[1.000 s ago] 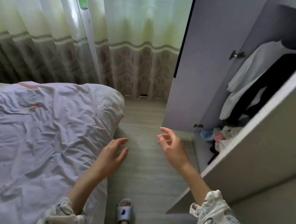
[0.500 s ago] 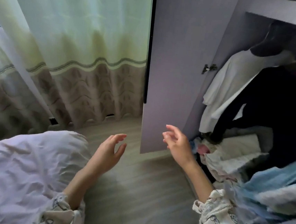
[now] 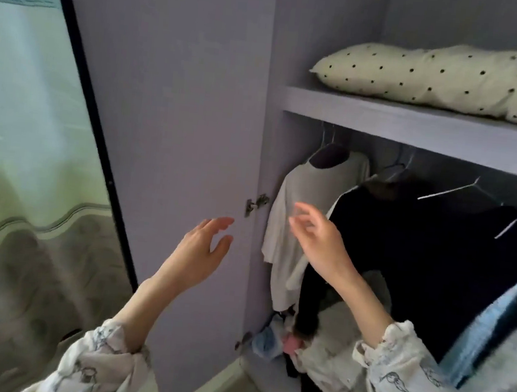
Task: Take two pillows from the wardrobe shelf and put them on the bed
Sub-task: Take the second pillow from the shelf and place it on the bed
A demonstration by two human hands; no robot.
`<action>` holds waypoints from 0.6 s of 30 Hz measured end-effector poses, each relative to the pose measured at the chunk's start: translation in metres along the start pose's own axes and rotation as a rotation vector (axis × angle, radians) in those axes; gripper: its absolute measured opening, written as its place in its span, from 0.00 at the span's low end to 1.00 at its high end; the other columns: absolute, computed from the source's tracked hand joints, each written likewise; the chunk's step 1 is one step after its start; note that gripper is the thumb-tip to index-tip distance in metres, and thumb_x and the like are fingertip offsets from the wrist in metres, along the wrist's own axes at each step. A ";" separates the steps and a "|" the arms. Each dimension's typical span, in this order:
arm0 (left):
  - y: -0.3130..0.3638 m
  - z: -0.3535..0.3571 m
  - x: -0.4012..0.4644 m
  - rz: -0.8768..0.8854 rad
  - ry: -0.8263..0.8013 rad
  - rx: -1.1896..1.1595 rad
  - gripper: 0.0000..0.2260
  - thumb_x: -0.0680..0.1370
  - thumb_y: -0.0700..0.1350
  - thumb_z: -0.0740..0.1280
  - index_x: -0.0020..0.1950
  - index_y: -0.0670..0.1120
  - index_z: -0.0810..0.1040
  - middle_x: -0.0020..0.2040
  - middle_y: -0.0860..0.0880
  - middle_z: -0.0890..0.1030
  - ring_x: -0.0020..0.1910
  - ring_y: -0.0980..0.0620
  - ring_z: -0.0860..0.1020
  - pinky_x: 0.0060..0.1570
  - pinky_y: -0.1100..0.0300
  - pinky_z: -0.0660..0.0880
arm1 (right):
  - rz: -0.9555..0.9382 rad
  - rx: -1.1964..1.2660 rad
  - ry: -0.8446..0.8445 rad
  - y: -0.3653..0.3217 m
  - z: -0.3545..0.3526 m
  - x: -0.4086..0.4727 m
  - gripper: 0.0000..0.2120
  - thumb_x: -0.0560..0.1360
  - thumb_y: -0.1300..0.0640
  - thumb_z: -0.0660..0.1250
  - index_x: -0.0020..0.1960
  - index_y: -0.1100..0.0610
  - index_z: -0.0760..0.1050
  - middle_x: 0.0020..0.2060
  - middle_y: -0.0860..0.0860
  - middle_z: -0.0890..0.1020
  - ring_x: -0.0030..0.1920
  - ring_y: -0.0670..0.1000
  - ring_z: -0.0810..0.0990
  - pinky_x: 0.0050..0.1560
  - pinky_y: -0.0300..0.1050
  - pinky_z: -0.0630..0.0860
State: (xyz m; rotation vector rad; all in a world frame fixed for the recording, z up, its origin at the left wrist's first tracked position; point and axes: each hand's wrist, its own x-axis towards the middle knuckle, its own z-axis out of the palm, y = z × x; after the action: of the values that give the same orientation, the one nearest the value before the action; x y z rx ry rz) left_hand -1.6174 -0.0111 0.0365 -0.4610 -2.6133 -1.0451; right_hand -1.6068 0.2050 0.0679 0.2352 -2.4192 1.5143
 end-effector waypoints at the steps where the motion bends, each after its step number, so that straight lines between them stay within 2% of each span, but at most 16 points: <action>1: 0.007 0.004 0.024 0.048 -0.005 -0.012 0.16 0.79 0.48 0.59 0.67 0.50 0.70 0.61 0.51 0.75 0.59 0.54 0.73 0.56 0.62 0.67 | -0.025 -0.035 0.035 -0.003 -0.014 0.014 0.17 0.78 0.54 0.60 0.67 0.54 0.68 0.53 0.50 0.78 0.49 0.44 0.77 0.47 0.26 0.71; 3: 0.025 0.012 0.069 0.132 -0.016 -0.047 0.15 0.79 0.47 0.59 0.66 0.50 0.70 0.59 0.51 0.75 0.56 0.54 0.74 0.53 0.66 0.65 | -0.078 -0.127 0.092 -0.011 -0.041 0.041 0.18 0.78 0.54 0.61 0.67 0.53 0.68 0.52 0.47 0.78 0.50 0.43 0.76 0.50 0.31 0.70; 6: 0.059 0.022 0.129 0.257 -0.024 -0.072 0.15 0.79 0.45 0.60 0.65 0.48 0.71 0.52 0.51 0.76 0.41 0.53 0.75 0.44 0.69 0.63 | -0.156 -0.261 0.184 -0.023 -0.081 0.078 0.18 0.77 0.54 0.61 0.67 0.53 0.69 0.49 0.44 0.77 0.46 0.40 0.77 0.53 0.38 0.72; 7: 0.071 0.024 0.149 0.321 -0.021 -0.073 0.15 0.79 0.45 0.60 0.65 0.47 0.71 0.51 0.50 0.77 0.43 0.53 0.76 0.44 0.69 0.63 | -0.177 -0.301 0.222 -0.027 -0.094 0.089 0.18 0.77 0.54 0.62 0.66 0.53 0.69 0.49 0.44 0.77 0.45 0.39 0.77 0.53 0.39 0.72; 10: 0.107 0.033 0.206 0.502 -0.011 -0.095 0.16 0.78 0.43 0.62 0.66 0.45 0.71 0.60 0.45 0.76 0.58 0.48 0.74 0.55 0.66 0.64 | -0.214 -0.411 0.337 -0.035 -0.133 0.119 0.17 0.77 0.54 0.61 0.66 0.52 0.69 0.50 0.45 0.77 0.47 0.38 0.76 0.55 0.42 0.73; 13: 0.137 0.047 0.254 0.649 0.012 -0.068 0.17 0.78 0.43 0.62 0.66 0.43 0.70 0.64 0.43 0.73 0.64 0.45 0.68 0.63 0.59 0.63 | -0.214 -0.610 0.441 -0.037 -0.171 0.140 0.18 0.77 0.53 0.60 0.67 0.51 0.68 0.57 0.47 0.77 0.57 0.45 0.74 0.58 0.42 0.69; 16: 0.160 0.063 0.300 0.799 0.060 -0.009 0.19 0.77 0.43 0.63 0.68 0.43 0.68 0.67 0.41 0.69 0.69 0.42 0.63 0.68 0.49 0.61 | -0.230 -0.839 0.578 -0.038 -0.206 0.161 0.19 0.77 0.53 0.61 0.68 0.53 0.67 0.61 0.50 0.74 0.63 0.49 0.68 0.60 0.39 0.61; 18: 0.177 0.073 0.332 0.854 0.072 0.013 0.22 0.77 0.45 0.62 0.71 0.45 0.64 0.72 0.42 0.63 0.73 0.42 0.55 0.71 0.46 0.55 | -0.212 -1.042 0.652 -0.037 -0.225 0.177 0.22 0.76 0.52 0.62 0.69 0.54 0.66 0.65 0.53 0.72 0.67 0.52 0.65 0.65 0.45 0.58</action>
State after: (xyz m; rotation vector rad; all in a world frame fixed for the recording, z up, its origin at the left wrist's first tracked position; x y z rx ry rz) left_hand -1.8594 0.2227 0.2192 -1.3372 -1.9924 -0.7113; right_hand -1.7313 0.3926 0.2487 -0.1930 -2.1775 0.0690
